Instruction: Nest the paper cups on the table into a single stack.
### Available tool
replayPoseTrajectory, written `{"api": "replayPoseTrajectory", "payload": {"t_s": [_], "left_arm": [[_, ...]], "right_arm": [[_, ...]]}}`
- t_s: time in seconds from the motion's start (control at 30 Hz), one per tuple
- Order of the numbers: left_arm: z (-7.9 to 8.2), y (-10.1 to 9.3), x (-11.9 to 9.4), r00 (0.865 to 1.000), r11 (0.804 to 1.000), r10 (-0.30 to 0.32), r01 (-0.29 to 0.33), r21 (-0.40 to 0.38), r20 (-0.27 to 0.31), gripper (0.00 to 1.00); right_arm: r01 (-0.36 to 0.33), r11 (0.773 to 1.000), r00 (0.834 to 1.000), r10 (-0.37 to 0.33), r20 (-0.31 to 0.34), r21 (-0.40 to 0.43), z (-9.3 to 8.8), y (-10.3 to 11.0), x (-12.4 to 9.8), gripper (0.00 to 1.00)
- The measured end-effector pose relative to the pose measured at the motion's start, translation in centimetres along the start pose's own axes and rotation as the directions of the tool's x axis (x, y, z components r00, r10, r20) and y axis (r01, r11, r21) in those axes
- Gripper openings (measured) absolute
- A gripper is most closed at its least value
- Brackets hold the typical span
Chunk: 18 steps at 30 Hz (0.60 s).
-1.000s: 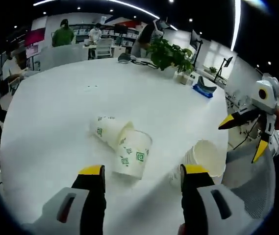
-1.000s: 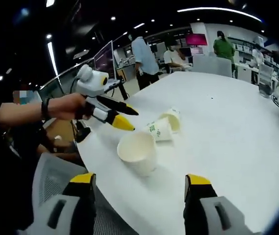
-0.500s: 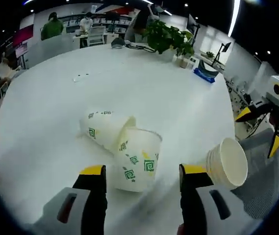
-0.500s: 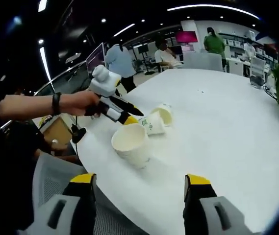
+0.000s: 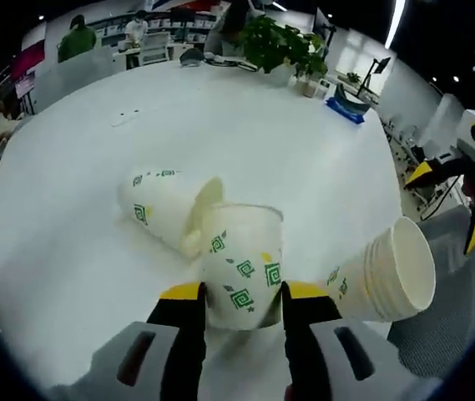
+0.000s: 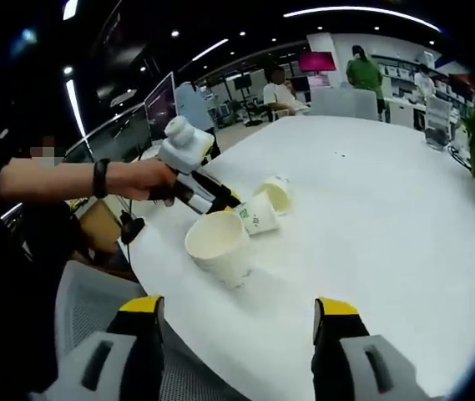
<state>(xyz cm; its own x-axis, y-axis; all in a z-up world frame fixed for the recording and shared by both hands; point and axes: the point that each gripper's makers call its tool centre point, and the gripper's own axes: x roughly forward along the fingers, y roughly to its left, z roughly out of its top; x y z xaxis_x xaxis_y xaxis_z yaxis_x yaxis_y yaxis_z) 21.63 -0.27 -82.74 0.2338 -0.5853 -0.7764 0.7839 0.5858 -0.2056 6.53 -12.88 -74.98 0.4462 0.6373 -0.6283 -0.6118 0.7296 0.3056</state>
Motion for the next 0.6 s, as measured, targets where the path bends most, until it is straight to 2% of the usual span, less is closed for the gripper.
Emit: {"api": "replayPoseTrajectory", "payload": {"t_s": [0.13, 0.33, 0.6], "left_arm": [[-0.8, -0.4, -0.4, 1.000, 0.999, -0.003, 0.003, 0.040, -0.016, 0.33], [-1.6, -1.1, -1.7, 1.000, 1.000, -0.004, 0.004, 0.024, -0.005, 0.32], [-3.6, -0.8, -3.4, 0.999, 0.999, 0.047, -0.047, 0.027, -0.003, 0.32]], "right_arm": [[-0.006, 1.000, 1.000, 0.006, -0.009, -0.012, 0.1, 0.0, 0.1, 0.72], [-0.022, 0.999, 1.000, 0.022, -0.008, -0.024, 0.6, 0.1, 0.4, 0.71], [-0.054, 0.998, 0.999, 0.054, -0.001, -0.026, 1.3, 0.4, 0.7, 0.70]]}}
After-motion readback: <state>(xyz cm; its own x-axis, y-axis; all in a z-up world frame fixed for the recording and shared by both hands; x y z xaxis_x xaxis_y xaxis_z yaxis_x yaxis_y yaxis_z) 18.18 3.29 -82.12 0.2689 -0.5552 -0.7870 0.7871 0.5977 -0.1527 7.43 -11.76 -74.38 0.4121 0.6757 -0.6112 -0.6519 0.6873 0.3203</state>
